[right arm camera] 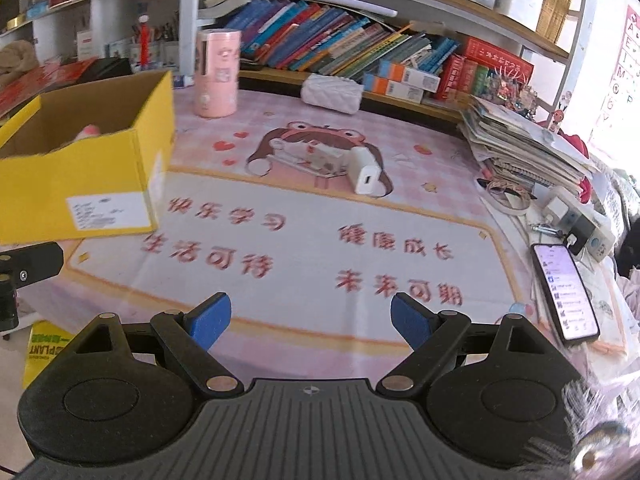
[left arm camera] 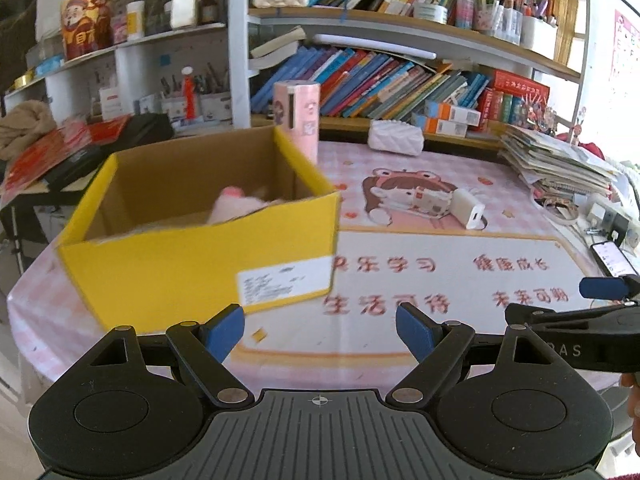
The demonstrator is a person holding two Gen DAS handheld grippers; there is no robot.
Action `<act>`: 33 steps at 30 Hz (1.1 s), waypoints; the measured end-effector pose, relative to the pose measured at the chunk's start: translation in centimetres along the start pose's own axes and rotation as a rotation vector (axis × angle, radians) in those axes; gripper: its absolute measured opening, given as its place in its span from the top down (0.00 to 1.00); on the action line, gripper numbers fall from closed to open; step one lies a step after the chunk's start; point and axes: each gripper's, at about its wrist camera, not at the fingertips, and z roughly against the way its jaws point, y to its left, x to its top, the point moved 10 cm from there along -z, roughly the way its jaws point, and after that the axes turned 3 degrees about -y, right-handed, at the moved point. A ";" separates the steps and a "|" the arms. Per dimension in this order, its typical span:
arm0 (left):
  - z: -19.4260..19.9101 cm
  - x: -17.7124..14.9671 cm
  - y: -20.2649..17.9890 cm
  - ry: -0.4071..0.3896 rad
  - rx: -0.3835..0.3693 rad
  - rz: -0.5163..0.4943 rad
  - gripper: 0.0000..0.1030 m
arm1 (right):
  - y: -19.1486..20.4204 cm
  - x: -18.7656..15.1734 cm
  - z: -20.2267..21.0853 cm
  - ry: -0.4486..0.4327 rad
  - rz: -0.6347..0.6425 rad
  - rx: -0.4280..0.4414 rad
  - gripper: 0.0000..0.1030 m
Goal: Organize objects
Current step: 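Withdraw both open grippers from the box, then grasp the white charger with the right gripper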
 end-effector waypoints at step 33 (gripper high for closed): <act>-11.6 5.1 -11.4 0.073 0.048 -0.047 0.18 | -9.4 9.4 -17.9 0.037 0.054 0.226 0.54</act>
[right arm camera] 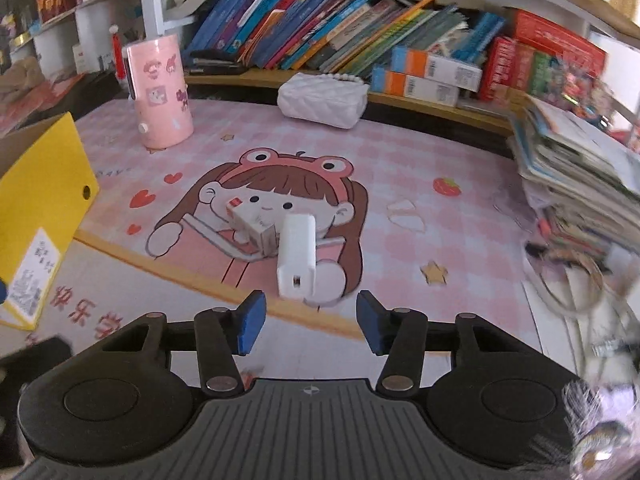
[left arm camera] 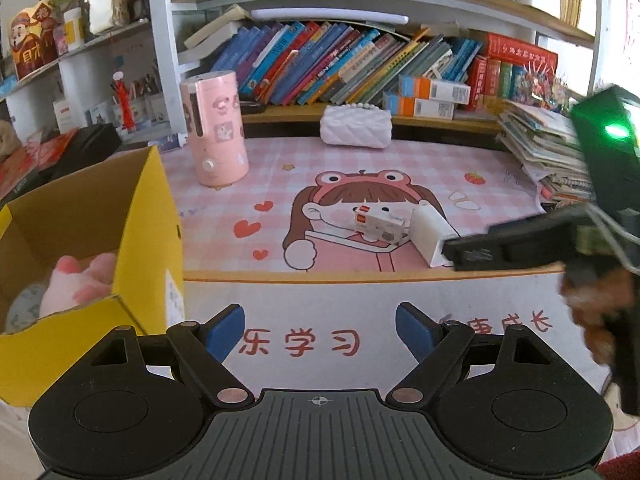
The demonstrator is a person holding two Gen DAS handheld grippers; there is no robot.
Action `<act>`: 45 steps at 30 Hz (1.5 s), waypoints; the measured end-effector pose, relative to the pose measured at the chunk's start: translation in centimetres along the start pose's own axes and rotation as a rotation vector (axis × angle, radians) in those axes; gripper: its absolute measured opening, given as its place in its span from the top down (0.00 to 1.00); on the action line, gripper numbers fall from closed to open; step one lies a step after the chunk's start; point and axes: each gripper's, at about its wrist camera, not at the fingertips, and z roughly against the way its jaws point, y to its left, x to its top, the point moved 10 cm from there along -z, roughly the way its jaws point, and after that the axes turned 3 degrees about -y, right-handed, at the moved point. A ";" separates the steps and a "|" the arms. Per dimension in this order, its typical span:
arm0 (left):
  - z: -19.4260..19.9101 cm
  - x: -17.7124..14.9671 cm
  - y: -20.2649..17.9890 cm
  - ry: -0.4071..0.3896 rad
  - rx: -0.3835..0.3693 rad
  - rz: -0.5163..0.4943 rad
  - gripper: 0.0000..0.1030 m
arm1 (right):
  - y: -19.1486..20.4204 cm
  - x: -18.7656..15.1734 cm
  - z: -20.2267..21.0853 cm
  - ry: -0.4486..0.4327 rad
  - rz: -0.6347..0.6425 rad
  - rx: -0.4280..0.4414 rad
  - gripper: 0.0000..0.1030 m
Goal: Organize objects
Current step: 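Grasp the white charger with the right gripper, then grasp the small white stapler box with the left gripper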
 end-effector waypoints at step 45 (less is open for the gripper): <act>-16.2 5.2 -5.0 -0.010 0.021 -0.070 0.28 | -7.1 -1.9 4.0 0.042 -0.156 0.005 0.76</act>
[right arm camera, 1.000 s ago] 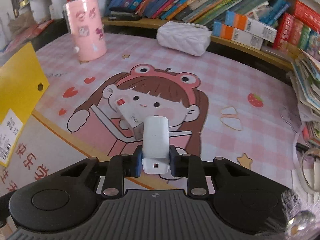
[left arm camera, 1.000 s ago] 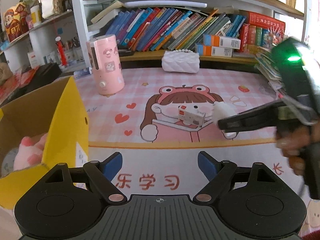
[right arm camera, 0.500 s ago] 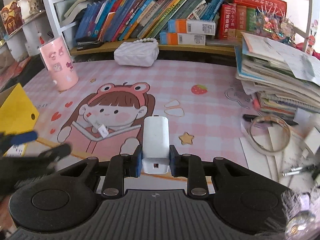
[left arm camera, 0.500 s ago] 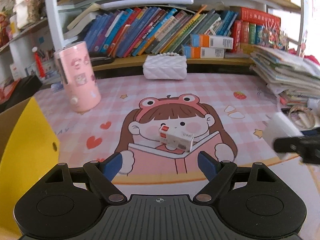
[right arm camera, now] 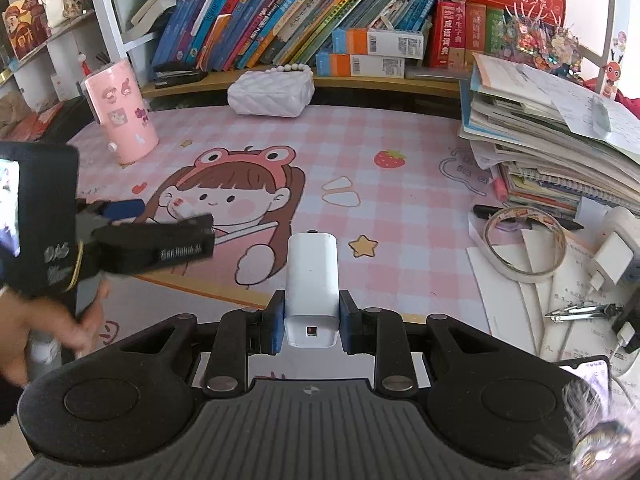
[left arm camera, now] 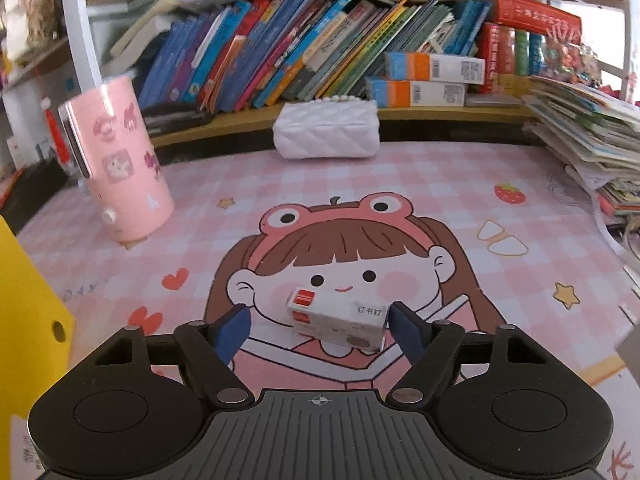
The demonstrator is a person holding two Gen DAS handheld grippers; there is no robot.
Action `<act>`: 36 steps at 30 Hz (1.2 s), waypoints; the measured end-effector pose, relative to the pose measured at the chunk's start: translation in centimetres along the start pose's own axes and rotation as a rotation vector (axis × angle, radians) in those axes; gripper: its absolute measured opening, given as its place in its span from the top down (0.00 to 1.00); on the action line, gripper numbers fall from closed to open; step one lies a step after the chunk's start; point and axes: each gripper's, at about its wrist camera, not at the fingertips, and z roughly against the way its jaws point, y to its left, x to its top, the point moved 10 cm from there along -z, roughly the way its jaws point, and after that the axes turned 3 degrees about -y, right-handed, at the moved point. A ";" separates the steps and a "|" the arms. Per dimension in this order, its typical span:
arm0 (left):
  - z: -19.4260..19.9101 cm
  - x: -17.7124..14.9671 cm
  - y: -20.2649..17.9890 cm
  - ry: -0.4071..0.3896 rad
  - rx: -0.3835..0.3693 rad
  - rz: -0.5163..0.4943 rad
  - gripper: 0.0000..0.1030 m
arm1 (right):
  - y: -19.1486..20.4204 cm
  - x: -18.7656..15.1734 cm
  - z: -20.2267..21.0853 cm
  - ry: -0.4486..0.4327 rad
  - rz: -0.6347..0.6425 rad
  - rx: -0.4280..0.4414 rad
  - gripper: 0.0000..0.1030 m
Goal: Organize objects
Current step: 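Grasp the small white stapler box with the left gripper, then carry the stapler box and charger with both grippers over the yellow box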
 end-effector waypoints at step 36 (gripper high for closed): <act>19.7 -5.6 6.8 -0.087 -0.140 0.153 0.49 | 10.1 -4.5 3.8 0.015 0.085 0.045 0.76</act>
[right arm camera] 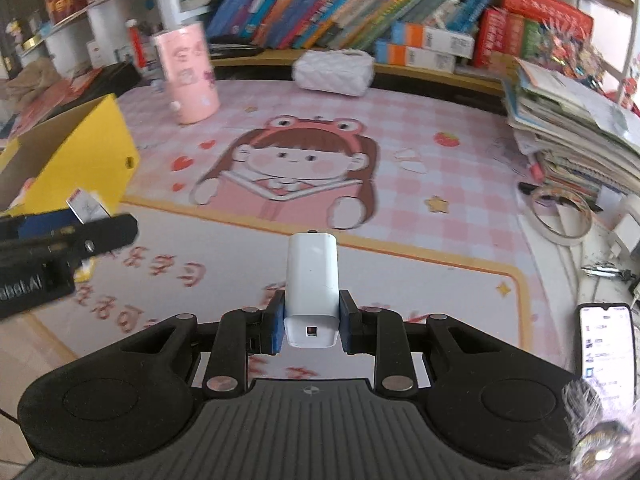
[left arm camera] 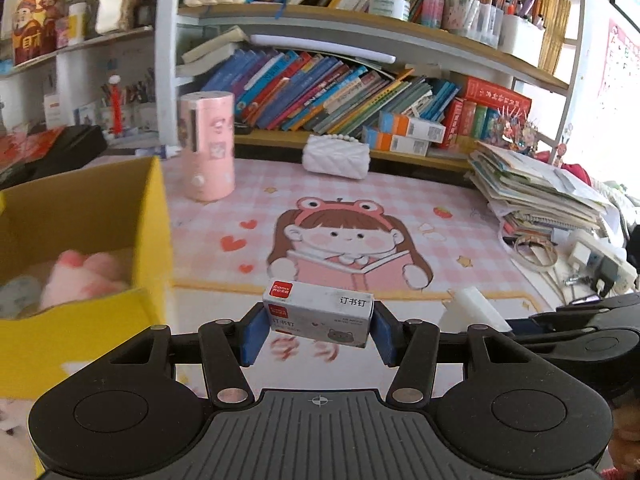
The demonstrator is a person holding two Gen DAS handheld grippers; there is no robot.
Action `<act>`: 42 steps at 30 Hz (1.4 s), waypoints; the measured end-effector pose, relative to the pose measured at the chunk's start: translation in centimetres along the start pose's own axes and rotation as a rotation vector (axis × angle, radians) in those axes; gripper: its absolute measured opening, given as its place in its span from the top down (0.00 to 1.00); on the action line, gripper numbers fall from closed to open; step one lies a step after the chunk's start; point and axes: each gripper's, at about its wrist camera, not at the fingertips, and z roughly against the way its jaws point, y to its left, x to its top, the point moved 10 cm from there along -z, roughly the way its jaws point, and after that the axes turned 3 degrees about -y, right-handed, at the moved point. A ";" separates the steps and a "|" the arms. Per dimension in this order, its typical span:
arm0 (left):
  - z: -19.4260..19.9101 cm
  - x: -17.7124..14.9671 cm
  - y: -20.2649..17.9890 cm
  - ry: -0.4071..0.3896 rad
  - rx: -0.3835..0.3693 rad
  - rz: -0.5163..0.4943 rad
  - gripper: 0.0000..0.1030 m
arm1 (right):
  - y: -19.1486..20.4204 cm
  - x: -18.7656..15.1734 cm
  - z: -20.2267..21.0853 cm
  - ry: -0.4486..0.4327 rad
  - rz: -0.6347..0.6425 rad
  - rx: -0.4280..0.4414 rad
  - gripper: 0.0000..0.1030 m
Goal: Organize objects
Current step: 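Carry the stapler box and charger with both grippers over the yellow box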
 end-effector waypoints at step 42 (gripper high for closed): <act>17.7 -6.2 18.0 -0.082 0.172 0.086 0.49 | 25.9 -6.9 7.1 -0.032 0.169 0.151 0.76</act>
